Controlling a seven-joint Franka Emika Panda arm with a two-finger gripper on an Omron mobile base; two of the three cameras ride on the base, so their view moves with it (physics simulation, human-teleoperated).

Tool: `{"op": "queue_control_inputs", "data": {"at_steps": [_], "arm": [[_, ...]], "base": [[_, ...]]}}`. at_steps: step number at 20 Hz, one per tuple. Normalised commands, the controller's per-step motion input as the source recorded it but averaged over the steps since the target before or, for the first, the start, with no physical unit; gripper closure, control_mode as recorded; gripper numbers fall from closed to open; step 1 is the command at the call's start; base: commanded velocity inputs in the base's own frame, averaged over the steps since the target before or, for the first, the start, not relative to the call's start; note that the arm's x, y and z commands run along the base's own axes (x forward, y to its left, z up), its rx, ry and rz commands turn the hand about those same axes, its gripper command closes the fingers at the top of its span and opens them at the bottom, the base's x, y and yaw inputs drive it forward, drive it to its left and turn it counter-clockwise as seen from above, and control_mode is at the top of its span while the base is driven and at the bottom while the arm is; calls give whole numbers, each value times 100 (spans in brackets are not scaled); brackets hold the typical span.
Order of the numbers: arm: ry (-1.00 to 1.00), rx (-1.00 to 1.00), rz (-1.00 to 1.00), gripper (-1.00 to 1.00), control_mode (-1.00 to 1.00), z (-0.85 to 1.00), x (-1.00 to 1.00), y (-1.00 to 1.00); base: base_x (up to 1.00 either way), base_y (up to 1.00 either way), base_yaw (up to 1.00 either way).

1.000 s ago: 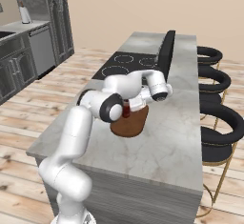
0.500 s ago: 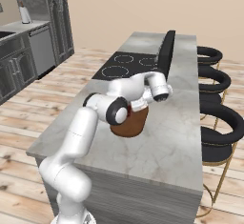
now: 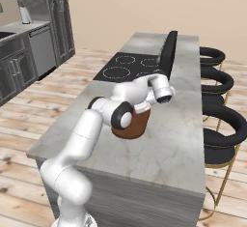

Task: Retrieve the reheated potato from the microwave, then place the potato, cheese, and condiment on the cutting board.

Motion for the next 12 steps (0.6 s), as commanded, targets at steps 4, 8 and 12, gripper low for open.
{"op": "queue_control_inputs", "data": {"at_steps": [4,8,12], "arm": [[0,1,2,100,-100,-12,17,-1],[0,0,2,100,-100,-16,5,-2],[-1,0,2,-100,-100,-19,0,-3]], "base": [[0,0,0],[0,0,0],[0,0,0]]}}
